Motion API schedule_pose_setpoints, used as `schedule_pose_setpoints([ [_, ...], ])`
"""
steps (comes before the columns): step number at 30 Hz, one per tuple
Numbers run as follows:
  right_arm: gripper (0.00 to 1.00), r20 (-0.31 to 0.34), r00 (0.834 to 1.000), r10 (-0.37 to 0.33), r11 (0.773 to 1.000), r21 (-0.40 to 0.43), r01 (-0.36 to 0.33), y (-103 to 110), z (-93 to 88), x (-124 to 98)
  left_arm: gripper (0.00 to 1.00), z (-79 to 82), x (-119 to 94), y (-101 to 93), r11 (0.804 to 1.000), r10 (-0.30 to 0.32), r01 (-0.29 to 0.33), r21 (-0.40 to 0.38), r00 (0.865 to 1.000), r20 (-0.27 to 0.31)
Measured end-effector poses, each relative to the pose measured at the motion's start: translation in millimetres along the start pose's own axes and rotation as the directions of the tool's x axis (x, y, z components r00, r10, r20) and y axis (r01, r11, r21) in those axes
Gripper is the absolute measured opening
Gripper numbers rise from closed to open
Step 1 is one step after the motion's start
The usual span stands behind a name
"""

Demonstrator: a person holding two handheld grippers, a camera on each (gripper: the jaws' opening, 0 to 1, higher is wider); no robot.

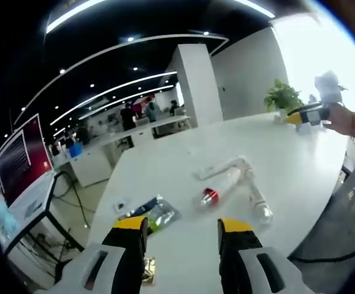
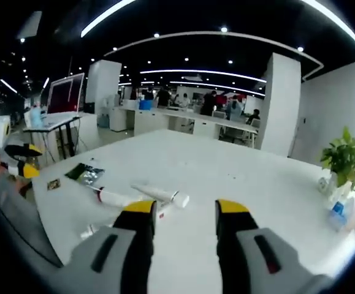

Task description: Arrange the skincare products in the storage area until every visible bottle or jar stands upright without overlapping.

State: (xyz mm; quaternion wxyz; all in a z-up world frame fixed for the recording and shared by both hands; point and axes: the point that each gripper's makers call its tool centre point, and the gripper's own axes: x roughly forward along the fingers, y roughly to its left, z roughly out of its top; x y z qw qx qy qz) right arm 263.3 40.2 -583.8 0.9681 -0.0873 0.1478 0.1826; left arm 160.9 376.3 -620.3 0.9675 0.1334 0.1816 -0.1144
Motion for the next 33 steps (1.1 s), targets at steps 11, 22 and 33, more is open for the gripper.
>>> schedule_pose_setpoints([
  [11, 0.39, -0.038, 0.998, 0.047, 0.998, -0.028, -0.049, 12.2, -0.6, 23.3, 0.48, 1.0, -1.2, 4.1, 1.0, 0.02, -0.02, -0.006, 1.0, 0.006],
  [22, 0.39, -0.062, 0.992, 0.106, 0.992, 0.074, -0.102, 14.4, 5.0, 58.9, 0.48, 0.4, -1.2, 6.3, 1.0, 0.025, -0.025, -0.008, 1.0, 0.006],
  [33, 0.38, -0.157, 0.98, 0.126, 0.99, 0.084, -0.114, 4.6, -4.3, 81.0, 0.48, -0.5, -0.9, 6.4, 1.0, 0.027, -0.027, -0.004, 1.0, 0.0],
])
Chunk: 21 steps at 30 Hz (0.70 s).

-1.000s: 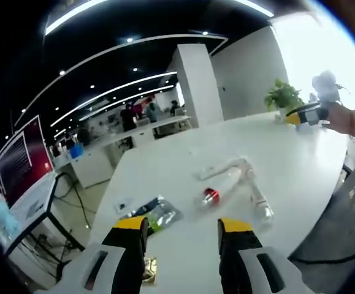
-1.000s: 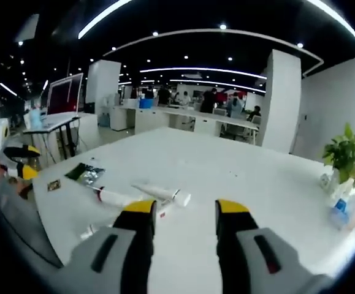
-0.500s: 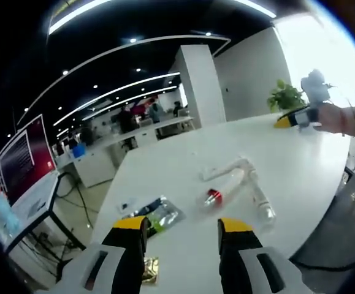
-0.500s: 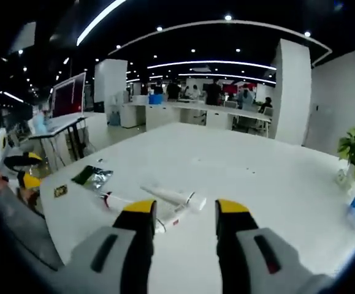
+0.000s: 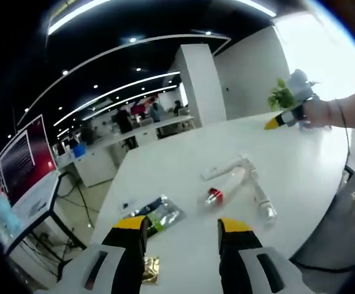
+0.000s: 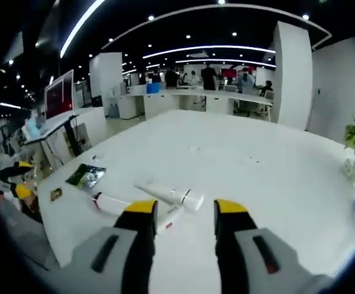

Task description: Arrange the skincare products in the storage area until every visible bottle or jar stands upright without overlapping.

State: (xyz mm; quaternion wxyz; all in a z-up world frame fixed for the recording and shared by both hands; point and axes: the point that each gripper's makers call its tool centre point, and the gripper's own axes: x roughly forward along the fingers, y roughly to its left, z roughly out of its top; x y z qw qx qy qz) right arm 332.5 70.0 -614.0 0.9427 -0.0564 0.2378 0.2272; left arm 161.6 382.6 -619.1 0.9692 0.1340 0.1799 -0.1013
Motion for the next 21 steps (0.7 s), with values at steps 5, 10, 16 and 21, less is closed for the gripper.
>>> schedule_pose_setpoints([
  [5, 0.38, -0.017, 1.0, 0.01, 1.0, -0.019, -0.01, -3.8, 4.4, 8.6, 0.48, -0.3, 0.2, -0.6, 1.0, 0.0, 0.0, 0.002, 1.0, -0.002],
  [10, 0.38, -0.077, 0.996, 0.035, 0.998, -0.054, -0.039, -5.0, -4.6, 22.2, 0.47, -0.6, 0.2, -1.4, 1.0, -0.003, 0.003, 0.01, 1.0, -0.003],
  [16, 0.39, -0.129, 0.989, 0.073, 0.991, -0.099, -0.086, 0.1, -17.3, 41.3, 0.47, -2.0, 2.1, -3.3, 1.0, -0.013, 0.013, 0.014, 1.0, -0.016],
  [21, 0.4, -0.17, 0.977, 0.125, 0.975, -0.164, -0.153, 7.2, -16.6, 60.8, 0.47, -2.9, 3.4, -7.5, 0.999, -0.023, 0.025, 0.044, 0.999, -0.026],
])
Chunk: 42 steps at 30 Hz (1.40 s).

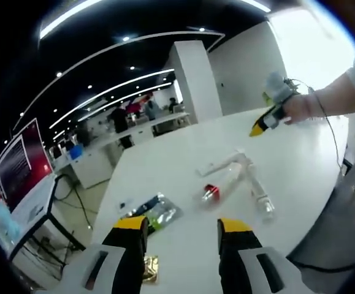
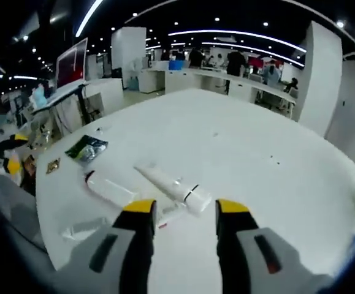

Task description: Arrange the skincare products in the storage area until every visible bottle or jar stands upright without overlapping.

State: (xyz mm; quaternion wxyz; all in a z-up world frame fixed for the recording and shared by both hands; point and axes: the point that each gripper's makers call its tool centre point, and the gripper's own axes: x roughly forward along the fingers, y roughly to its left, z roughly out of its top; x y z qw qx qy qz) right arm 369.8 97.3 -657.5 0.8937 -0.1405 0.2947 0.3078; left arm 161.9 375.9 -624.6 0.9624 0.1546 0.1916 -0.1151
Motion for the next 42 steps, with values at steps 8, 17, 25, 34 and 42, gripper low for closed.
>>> schedule_pose_setpoints([
  [8, 0.41, -0.03, 0.999, 0.029, 0.998, -0.06, -0.031, -5.5, 7.4, 24.1, 0.47, -1.5, 0.3, 1.5, 1.0, 0.009, -0.009, 0.016, 1.0, -0.01],
  [17, 0.41, -0.05, 0.996, 0.072, 0.995, -0.07, -0.076, -7.2, 3.8, 50.4, 0.47, -3.1, 0.1, 3.8, 0.998, 0.04, -0.039, 0.041, 0.999, -0.024],
  [25, 0.41, -0.085, 0.987, 0.134, 0.979, -0.142, -0.145, -12.5, 9.3, 69.7, 0.47, -6.1, 2.9, 0.1, 0.997, 0.031, -0.027, 0.076, 0.998, -0.051],
  [34, 0.4, -0.17, 0.971, 0.169, 0.964, -0.176, -0.198, -17.4, -0.5, 88.9, 0.47, -4.9, 3.4, -0.7, 0.997, 0.024, -0.02, 0.079, 0.999, -0.045],
  [42, 0.39, -0.302, 0.926, 0.225, 0.93, -0.219, -0.297, -4.4, -15.3, 110.1, 0.47, -6.4, 5.4, -1.9, 0.997, 0.021, -0.017, 0.078, 0.998, -0.056],
])
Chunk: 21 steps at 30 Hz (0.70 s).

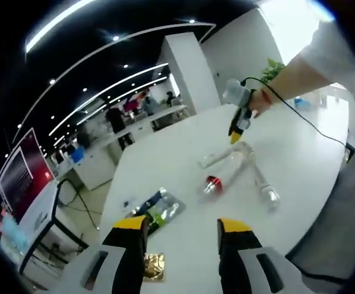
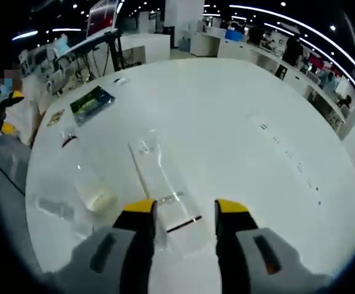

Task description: Arrange the skincare products in the storage area until every visible bottle or jar stands upright without overlapping.

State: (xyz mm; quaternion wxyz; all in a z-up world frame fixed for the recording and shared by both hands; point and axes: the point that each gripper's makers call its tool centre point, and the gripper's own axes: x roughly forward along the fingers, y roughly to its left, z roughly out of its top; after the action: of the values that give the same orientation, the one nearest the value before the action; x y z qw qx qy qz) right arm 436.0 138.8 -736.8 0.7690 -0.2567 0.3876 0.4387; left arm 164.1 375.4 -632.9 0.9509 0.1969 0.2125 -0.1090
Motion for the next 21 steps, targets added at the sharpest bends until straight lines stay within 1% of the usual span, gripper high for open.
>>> schedule_pose_setpoints([
  [1, 0.39, 0.014, 0.999, 0.029, 0.999, 0.033, -0.029, 4.3, 2.3, 1.4, 0.47, 0.0, 0.2, -0.3, 1.0, 0.0, 0.0, 0.001, 1.0, 0.0],
  [4, 0.39, -0.001, 0.999, 0.039, 0.999, 0.037, -0.039, 5.3, 1.1, 3.9, 0.47, -0.6, 0.6, 0.2, 1.0, 0.004, -0.004, -0.005, 1.0, -0.004],
  [6, 0.36, -0.04, 0.997, 0.07, 0.997, 0.021, -0.069, 11.8, -6.9, 6.1, 0.47, -0.5, 0.6, 1.2, 1.0, 0.007, -0.007, -0.013, 1.0, -0.003],
  [7, 0.35, -0.052, 0.998, 0.038, 0.999, -0.023, -0.039, 7.0, -10.3, 6.5, 0.47, -0.5, 0.7, 1.3, 1.0, 0.007, -0.007, -0.017, 1.0, -0.002],
  [8, 0.35, -0.063, 0.997, 0.038, 0.999, -0.022, -0.04, 8.1, -12.7, 6.3, 0.47, -0.7, 0.7, 1.4, 1.0, 0.008, -0.008, -0.019, 1.0, -0.004],
  [10, 0.32, -0.07, 0.997, 0.036, 0.999, 0.022, -0.034, 6.4, -14.2, 4.0, 0.47, -1.0, 0.6, 2.0, 1.0, 0.012, -0.013, -0.018, 1.0, -0.005],
  [11, 0.31, -0.065, 0.997, 0.044, 0.998, 0.046, -0.041, 5.3, -15.6, 2.0, 0.47, -0.7, 0.5, 2.3, 1.0, 0.015, -0.015, -0.018, 1.0, -0.004],
  [13, 0.3, -0.054, 0.998, 0.037, 0.997, 0.068, -0.034, 2.7, -20.4, -0.5, 0.47, -0.3, 0.3, 2.5, 1.0, 0.018, -0.018, -0.018, 1.0, -0.002],
  [14, 0.3, -0.054, 0.998, 0.035, 0.997, 0.071, -0.031, 2.4, -21.6, -1.0, 0.47, -0.3, 0.2, 2.7, 1.0, 0.019, -0.019, -0.017, 1.0, -0.003],
  [15, 0.3, -0.063, 0.998, 0.029, 0.996, 0.084, -0.024, 1.2, -27.6, -2.7, 0.47, -0.4, 0.1, 2.8, 1.0, 0.019, -0.019, -0.016, 1.0, -0.003],
  [16, 0.3, -0.074, 0.997, 0.026, 0.996, 0.085, -0.019, 1.6, -32.0, -3.3, 0.47, -0.3, 0.1, 2.7, 1.0, 0.019, -0.019, -0.016, 1.0, -0.003],
  [17, 0.3, -0.092, 0.996, 0.015, 0.996, 0.084, -0.008, 0.2, -40.0, -4.6, 0.47, -0.1, 0.1, 2.6, 1.0, 0.019, -0.019, -0.014, 1.0, -0.003],
  [18, 0.3, -0.073, 0.997, 0.013, 0.996, 0.084, -0.007, 0.5, -39.7, -6.1, 0.47, -0.1, 0.1, 2.4, 1.0, 0.019, -0.019, -0.012, 1.0, -0.003],
  [19, 0.29, -0.068, 0.998, 0.01, 0.994, 0.11, -0.002, -0.6, -41.6, -8.3, 0.47, -0.2, 0.0, 2.3, 1.0, 0.018, -0.018, -0.01, 1.0, -0.004],
  [21, 0.29, -0.073, 0.997, -0.003, 0.994, 0.109, 0.011, -0.1, -46.4, -12.3, 0.47, -0.2, 0.0, 1.9, 1.0, 0.015, -0.015, -0.007, 1.0, -0.005],
])
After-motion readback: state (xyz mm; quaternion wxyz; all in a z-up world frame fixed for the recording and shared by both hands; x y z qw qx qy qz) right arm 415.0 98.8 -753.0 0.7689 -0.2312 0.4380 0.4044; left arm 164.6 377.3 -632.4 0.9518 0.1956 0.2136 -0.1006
